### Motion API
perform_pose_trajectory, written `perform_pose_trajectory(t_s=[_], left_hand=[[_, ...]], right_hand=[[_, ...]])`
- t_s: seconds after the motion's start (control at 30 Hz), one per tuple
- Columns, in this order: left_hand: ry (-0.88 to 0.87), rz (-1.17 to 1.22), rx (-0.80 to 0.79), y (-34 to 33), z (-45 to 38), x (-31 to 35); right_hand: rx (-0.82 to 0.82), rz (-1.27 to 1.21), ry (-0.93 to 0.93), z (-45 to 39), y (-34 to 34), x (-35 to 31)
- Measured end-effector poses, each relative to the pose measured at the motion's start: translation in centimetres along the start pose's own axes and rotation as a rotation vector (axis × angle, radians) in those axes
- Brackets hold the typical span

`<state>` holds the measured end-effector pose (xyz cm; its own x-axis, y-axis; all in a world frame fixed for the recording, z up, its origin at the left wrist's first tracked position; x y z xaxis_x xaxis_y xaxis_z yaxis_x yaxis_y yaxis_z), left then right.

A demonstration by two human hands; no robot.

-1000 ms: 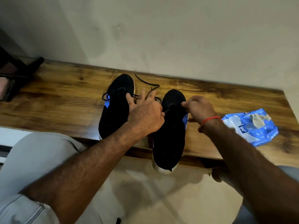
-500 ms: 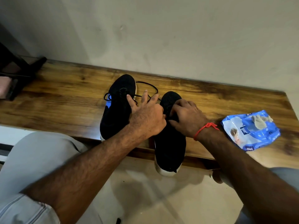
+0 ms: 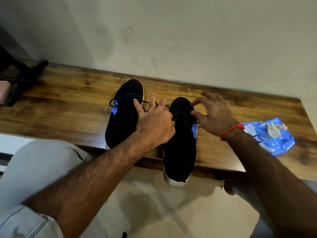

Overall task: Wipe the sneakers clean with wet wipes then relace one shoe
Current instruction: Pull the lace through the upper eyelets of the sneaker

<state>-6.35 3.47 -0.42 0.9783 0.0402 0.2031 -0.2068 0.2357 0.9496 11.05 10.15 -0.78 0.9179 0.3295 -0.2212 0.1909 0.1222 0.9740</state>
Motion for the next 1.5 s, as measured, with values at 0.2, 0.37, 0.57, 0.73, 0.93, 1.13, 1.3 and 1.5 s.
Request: perform_pose_trajectory(t_s=[0.2, 0.37, 0.57, 0.73, 0.93, 1.13, 1.3, 1.5], left_hand=[[0.006, 0.018, -0.023, -0.4, -0.2, 0.3], [0.008, -0.016, -0.035, -0.2, 0.0, -0.3], [0.014, -0.008, -0.002, -0.2, -0.2, -0.3], [0.012, -0.013, -0.003, -0.3, -0.2, -0.1], [0.047, -0.024, -0.038, -0.5, -0.1, 0.1], [0.048, -0.001, -0.044, -0.3, -0.2, -0.2], [0.072, -0.031, -0.045, -0.3, -0.2, -0.6], [0.051, -0.009, -0.02, -0.5, -0.2, -0.3]], right_hand=[[-0.241, 0.129, 0.123, 1.2, -2.4, -5.0], [-0.164, -0.002, 0.079, -0.3, -1.3, -3.7], [0.184, -0.033, -0.314, -1.5, 2.7, 3.7], [-0.135, 0.1, 0.032, 0.2, -1.7, -2.9], [-0.245, 0.172, 0.125, 0.8, -2.1, -5.5], [-0.179, 0.103, 0.151, 0.7, -2.5, -5.0], [0.234, -0.358, -0.484, -0.6, 3.2, 2.9], [-0.061, -0.068, -0.337, 0.6, -0.5, -0.6]])
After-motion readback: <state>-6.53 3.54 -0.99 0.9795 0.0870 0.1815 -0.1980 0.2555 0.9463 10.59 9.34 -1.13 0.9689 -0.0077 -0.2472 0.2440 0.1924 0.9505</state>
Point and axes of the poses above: each hand's wrist, its own z-axis away from the middle knuckle, its own y-axis out of the back of the hand, x = y × z, the point moved 4 cm from there along -z, towards the middle knuckle, and after that the axes turned 9 degrees about z, right-handed, at the moved point
